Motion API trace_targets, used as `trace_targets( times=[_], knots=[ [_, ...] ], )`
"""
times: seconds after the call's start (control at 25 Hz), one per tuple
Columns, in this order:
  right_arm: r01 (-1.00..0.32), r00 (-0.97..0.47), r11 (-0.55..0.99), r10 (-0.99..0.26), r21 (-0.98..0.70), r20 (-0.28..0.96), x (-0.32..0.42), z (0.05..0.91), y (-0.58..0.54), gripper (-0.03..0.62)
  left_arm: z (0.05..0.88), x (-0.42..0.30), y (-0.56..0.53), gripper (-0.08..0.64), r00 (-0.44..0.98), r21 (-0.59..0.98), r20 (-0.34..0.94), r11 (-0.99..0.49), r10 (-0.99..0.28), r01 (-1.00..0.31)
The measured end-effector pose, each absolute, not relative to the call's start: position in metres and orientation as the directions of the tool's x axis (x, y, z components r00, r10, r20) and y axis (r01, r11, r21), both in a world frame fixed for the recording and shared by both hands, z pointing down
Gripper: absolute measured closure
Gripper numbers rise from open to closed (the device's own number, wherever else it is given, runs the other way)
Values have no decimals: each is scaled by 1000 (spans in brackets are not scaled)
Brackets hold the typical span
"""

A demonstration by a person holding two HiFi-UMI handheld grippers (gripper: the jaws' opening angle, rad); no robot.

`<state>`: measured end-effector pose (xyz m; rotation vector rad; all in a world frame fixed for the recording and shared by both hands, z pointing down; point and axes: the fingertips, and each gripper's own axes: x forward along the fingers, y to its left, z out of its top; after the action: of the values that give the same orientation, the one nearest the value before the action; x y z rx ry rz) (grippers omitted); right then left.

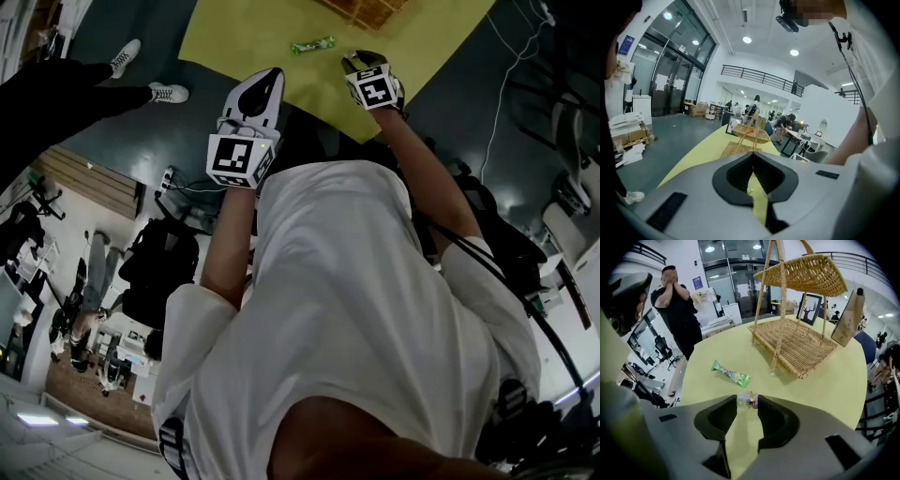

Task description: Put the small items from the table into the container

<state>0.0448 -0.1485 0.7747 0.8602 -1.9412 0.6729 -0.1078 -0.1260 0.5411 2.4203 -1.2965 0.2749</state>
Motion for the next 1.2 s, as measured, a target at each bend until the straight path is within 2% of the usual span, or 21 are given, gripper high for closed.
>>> trace_targets(
  times=[0.68,1.2],
  knots=[
    [-671,-459,740,-461,43,759,51,614,-166,442,483,-76,-143,551,573,191,243,-540,-783,-819],
    [-692,-484,713,-571,109,664,71,550,-217,442,460,-54,-156,552,585,154,202,-564,-785,-811]
  ],
)
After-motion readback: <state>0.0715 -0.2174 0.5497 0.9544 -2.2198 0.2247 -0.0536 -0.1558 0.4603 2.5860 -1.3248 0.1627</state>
